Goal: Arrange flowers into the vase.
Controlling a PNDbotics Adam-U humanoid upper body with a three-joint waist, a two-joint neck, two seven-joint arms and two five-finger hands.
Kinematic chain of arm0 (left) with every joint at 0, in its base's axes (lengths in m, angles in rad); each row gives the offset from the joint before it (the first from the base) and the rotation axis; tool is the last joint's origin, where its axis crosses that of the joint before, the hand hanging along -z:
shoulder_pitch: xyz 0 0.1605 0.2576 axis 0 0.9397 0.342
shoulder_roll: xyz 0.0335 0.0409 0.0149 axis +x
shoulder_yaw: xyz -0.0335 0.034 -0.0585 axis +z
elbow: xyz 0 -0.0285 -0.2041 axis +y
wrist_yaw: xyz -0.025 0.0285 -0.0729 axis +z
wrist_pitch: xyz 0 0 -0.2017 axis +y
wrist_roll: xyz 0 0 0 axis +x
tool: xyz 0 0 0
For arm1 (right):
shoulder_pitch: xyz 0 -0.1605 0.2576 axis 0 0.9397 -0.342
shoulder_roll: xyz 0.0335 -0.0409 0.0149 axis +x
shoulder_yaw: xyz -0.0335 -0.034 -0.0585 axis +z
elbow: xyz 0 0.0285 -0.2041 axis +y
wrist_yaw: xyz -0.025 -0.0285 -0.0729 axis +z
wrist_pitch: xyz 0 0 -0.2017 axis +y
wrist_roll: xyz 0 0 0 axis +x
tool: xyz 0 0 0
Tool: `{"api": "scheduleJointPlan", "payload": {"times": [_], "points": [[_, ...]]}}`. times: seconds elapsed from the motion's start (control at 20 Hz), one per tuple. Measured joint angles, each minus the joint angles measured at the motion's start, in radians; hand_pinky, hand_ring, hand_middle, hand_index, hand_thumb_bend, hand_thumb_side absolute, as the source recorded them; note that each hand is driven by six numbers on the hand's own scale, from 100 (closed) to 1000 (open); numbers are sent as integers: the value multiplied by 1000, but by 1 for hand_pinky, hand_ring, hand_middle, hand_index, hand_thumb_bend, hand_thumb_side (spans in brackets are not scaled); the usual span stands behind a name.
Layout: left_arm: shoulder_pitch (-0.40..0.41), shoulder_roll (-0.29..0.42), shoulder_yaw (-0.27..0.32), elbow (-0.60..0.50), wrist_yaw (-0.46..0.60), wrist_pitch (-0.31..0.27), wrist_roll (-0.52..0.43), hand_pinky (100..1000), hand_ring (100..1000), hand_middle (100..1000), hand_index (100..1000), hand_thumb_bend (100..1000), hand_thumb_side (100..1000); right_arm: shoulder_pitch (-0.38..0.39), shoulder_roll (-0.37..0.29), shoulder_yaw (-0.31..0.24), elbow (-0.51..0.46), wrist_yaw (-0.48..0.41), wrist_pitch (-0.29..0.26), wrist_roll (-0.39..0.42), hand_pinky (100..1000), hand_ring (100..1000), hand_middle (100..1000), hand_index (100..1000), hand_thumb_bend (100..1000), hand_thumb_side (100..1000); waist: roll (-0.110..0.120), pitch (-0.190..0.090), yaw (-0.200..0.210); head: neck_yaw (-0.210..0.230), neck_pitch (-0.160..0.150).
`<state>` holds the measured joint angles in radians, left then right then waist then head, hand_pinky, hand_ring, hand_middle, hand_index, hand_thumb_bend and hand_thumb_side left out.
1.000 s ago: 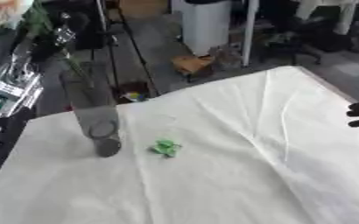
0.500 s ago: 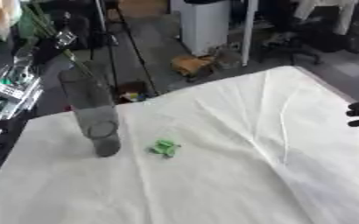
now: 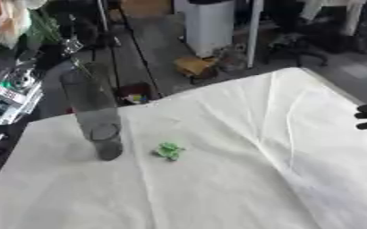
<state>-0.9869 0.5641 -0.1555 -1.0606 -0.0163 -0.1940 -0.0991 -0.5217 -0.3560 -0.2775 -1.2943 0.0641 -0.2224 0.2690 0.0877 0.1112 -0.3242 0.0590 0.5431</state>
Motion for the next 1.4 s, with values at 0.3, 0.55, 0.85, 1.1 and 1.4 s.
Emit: {"api": "scheduleJointPlan", "payload": {"times": [0.3,0.55,0.85,1.1,1.4], "points": [[1,0,0,21,-27,26,-17,751,650,498,727,875,817,2,0,0,0,0,0,0,663,734,687,694,100,880,-3,1,3,0,0],[1,0,7,33,-40,39,-15,792,692,539,752,887,806,2,0,0,0,0,0,0,662,734,687,694,100,878,-3,1,4,-1,0],[1,3,13,34,-87,36,19,840,737,582,772,896,804,2,0,0,0,0,0,0,662,733,683,693,100,876,-8,1,6,-5,0],[1,17,20,31,-162,22,61,861,764,617,791,895,813,2,0,-1,0,1,0,0,661,732,682,691,100,875,-8,1,10,-8,0],[1,17,25,37,-253,13,70,866,778,638,801,932,806,2,0,-1,0,2,0,0,661,732,682,691,100,874,-8,1,9,-9,0]]}}
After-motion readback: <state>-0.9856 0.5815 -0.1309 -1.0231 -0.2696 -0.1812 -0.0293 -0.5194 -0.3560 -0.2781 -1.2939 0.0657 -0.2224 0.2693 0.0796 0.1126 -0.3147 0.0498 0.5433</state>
